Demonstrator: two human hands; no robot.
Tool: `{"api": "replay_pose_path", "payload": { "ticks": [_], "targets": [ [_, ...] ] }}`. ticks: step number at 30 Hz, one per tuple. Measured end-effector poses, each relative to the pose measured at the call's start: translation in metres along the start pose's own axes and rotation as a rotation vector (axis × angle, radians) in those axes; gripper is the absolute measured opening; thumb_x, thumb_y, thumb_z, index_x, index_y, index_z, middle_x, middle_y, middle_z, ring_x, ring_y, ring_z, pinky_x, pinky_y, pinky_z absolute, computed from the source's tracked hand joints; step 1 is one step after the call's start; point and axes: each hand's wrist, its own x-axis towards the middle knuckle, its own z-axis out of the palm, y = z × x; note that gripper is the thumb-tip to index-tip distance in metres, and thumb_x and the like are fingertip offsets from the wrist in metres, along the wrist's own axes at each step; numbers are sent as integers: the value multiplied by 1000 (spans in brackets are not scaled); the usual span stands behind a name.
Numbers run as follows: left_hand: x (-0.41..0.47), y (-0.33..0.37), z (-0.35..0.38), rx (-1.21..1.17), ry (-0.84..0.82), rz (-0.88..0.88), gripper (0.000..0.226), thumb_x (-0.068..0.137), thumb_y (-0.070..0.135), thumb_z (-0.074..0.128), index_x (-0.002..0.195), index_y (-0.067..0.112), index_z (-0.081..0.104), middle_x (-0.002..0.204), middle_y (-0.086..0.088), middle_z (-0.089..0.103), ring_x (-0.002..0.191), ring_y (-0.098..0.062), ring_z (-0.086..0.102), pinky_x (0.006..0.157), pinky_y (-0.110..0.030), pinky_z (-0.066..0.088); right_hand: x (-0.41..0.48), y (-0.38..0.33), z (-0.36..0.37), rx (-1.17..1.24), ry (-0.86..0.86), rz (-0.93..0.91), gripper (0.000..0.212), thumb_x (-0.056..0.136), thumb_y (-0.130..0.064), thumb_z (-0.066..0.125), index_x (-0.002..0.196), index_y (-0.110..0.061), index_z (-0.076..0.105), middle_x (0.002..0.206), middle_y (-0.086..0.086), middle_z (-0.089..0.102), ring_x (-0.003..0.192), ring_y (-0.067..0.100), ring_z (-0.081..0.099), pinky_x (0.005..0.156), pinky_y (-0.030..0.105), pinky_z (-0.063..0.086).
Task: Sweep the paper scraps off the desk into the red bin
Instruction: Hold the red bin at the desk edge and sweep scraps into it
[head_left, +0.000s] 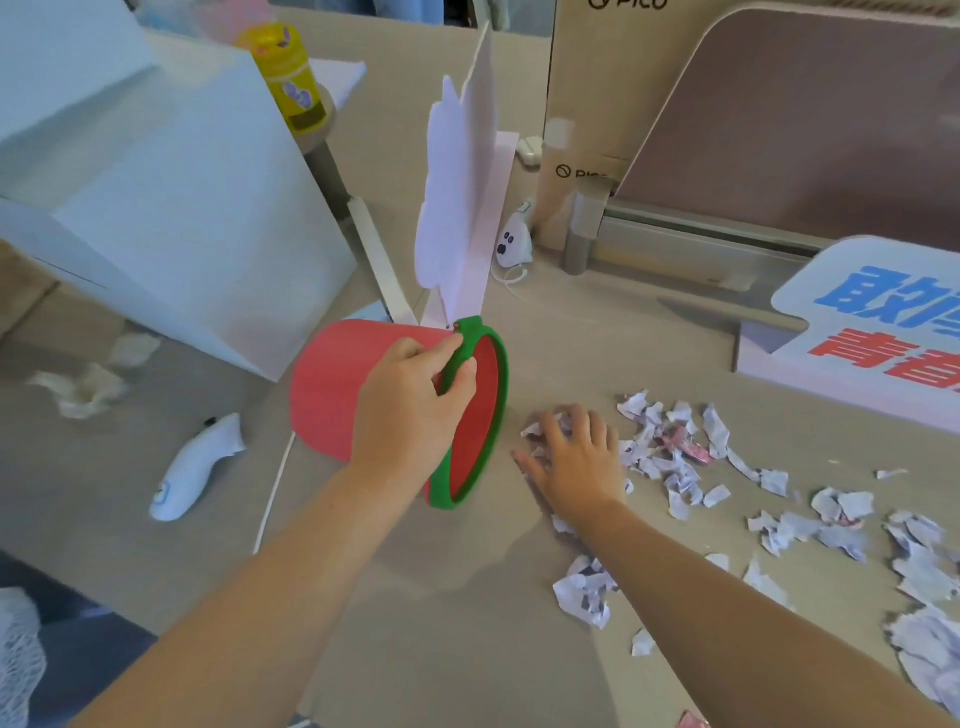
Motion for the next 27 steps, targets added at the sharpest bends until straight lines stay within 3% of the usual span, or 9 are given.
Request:
{"api": "replay_pose_path", "payload": {
  "ticks": [4,6,9,11,13,18,22,24,27],
  "targets": [
    [5,-2,1,40,-28,25,33,88,31,59,120,23,62,66,8,45,65,-10,46,60,-17,28,-6,-4,4,48,105,-118,30,85,-39,41,86,-18,63,86,8,62,70,31,59,57,37,49],
    [6,-2,0,54,-61,27,34,89,31,57,122,23,61,67,6,46,68,-13,47,61,-20,30,-5,-3,9,68,57,-140,14,79,-29,60,80,-15,62,76,7,60,59,29,58,49,34,46],
    [7,2,-2,23,-108,-13,35,90,30,55,124,24,59,71,-1,51,74,-19,52,68,-29,41,0,-3,1,-5,-144,-159,44,59,-15,83,93,-12,56,88,8,58,69,28,60,49,34,46],
    [4,5,-5,2,-128,-31,35,89,30,55,123,24,59,75,1,54,79,-18,54,73,-28,41,4,1,-4,35,-190,-150,36,83,-9,62,115,-8,45,114,11,51,94,32,58,66,37,48],
    [-1,7,-11,-24,-118,-57,34,88,30,57,121,25,62,86,4,62,83,-13,56,77,-22,39,8,3,-21,197,-226,-42,25,93,-8,44,118,-6,42,119,13,47,96,35,57,73,40,47],
    [-14,12,-27,-159,-77,-140,41,76,42,70,114,27,66,110,13,69,97,-2,60,92,-21,44,5,-8,-101,836,112,345,23,98,-27,35,89,-9,45,73,3,51,67,21,50,55,22,35],
    [-27,21,-36,-199,-99,-162,39,74,32,72,113,29,67,82,11,71,74,-2,62,75,-14,49,-7,-36,-141,982,92,319,30,97,-32,33,76,-15,46,62,-3,50,54,13,45,47,28,32],
    [-32,25,-40,-223,-100,-176,37,76,26,69,113,28,67,81,17,69,70,9,59,67,-3,43,-12,-51,-145,1067,42,300,29,96,-32,35,76,-16,48,64,-3,53,52,12,47,47,27,35],
    [-36,29,-41,-258,-105,-197,38,75,24,68,113,26,67,91,8,74,62,7,56,70,-12,43,-15,-70,-139,1064,-13,276,31,96,-35,33,77,-17,49,67,-3,56,56,11,51,49,27,34]
  ]
}}
